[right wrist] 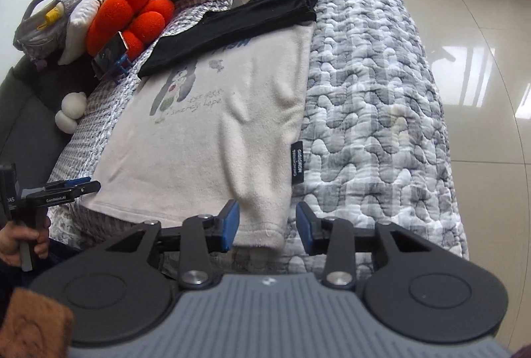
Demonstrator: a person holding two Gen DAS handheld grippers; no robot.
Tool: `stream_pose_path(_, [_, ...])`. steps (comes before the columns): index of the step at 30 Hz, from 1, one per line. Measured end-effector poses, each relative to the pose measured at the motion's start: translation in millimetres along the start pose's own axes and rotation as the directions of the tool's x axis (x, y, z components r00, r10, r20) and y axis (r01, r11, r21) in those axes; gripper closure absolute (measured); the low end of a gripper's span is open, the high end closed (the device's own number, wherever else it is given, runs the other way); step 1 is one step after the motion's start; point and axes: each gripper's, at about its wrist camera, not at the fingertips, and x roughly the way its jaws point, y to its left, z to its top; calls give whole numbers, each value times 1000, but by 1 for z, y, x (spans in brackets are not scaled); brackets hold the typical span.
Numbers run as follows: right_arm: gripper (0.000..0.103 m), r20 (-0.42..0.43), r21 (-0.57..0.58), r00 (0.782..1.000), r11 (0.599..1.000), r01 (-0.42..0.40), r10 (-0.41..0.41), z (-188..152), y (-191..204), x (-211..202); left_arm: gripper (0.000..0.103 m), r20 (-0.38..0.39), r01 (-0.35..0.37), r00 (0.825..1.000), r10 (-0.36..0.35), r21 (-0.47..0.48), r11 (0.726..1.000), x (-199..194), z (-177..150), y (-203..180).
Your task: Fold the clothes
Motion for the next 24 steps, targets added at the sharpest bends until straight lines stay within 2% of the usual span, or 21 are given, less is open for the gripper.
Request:
stream_pose_path(2, [84,-25,-4,1000,1000,18,-18,-2,1,6,48,-1,2,1000,-2,11,1000,0,0,-3])
stream_pose_path(4, [91,-36,-23,999,999,33,-34,-3,3,9,48,2,3,1000,-3,24,1000,1,-1,-5])
stream_pose_path(6, [92,-33,-37,999,998,42,-43,-2,4,9,61,3,21,1000,-21,26,999,1,-1,-6])
stream_pose_path(10, [94,-8,-64,998,996,60,-60,0,7,5,97,15,56,998,-56,-17,998,-1,3,-1])
stream_pose_path(18, [94,119,-101,991,992,77,-65,15,17,-13,98,88,122,990,-113,-116,986,-12,15,8])
stream_pose_path(24, [94,202,-90,978,993,73,-54,30,23,-17,98,115,125,988,-105,-186,975,-17,28,14])
